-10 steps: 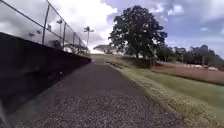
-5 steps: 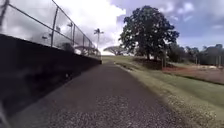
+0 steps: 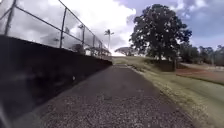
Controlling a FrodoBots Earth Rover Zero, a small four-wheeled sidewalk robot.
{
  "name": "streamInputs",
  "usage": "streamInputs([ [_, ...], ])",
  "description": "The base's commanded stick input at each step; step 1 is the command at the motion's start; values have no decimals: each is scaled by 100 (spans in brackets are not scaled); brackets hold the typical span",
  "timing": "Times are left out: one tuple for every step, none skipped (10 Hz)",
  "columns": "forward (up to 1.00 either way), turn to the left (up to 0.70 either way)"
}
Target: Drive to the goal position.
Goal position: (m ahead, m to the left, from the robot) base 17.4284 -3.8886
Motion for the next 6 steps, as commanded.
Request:
streamInputs([
  [70,0],
  [70,0],
  [70,0],
  [70,0],
  [70,0],
  [70,-2],
])
